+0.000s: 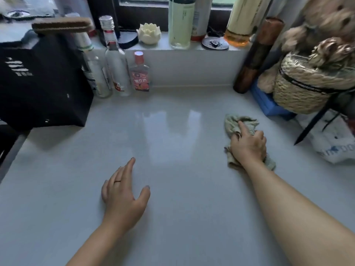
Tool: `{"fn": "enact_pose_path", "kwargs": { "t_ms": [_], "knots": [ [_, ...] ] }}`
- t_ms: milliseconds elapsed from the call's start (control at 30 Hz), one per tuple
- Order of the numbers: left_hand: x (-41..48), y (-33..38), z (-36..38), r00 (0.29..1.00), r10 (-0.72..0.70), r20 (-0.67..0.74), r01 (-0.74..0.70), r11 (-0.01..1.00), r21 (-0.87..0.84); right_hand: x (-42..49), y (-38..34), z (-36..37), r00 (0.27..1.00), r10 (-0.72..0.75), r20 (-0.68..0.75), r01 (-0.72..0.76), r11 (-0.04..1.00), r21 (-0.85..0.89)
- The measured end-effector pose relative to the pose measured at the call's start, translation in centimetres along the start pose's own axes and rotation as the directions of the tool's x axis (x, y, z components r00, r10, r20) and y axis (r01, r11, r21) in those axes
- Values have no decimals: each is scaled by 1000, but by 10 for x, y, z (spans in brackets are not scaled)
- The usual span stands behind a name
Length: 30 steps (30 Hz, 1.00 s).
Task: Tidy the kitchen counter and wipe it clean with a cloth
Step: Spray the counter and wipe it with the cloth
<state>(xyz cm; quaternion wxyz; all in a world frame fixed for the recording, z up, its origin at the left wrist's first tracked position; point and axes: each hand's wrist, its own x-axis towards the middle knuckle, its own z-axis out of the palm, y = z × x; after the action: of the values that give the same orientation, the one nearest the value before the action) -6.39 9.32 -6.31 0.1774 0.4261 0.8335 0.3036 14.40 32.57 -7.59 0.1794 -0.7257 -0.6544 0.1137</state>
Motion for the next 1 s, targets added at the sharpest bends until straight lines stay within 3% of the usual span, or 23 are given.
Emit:
{"fn": "enact_pose_path", "kwargs": {
  "t_ms": [133,433,667,867,1000],
  "knots": [
    [-3,23,20,999,42,30,-43,999,16,11,72,-34,992,125,-17,-125,991,-35],
    [-10,45,36,990,101,96,-105,994,39,-30,178,-91,962,260,-82,-266,961,-73],
    [-18,49,38,982,150,117,-152,988,13,-84,248,-133,868,459,-187,-482,870,-102],
    [-30,32,29,979,161,126,-162,987,-2,-133,234,-137,797,547,-255,-580,812,-71],
    [-43,15,15,976,182,120,-178,983,-48,-182,170,-103,908,376,-186,-397,913,-91]
  ]
}}
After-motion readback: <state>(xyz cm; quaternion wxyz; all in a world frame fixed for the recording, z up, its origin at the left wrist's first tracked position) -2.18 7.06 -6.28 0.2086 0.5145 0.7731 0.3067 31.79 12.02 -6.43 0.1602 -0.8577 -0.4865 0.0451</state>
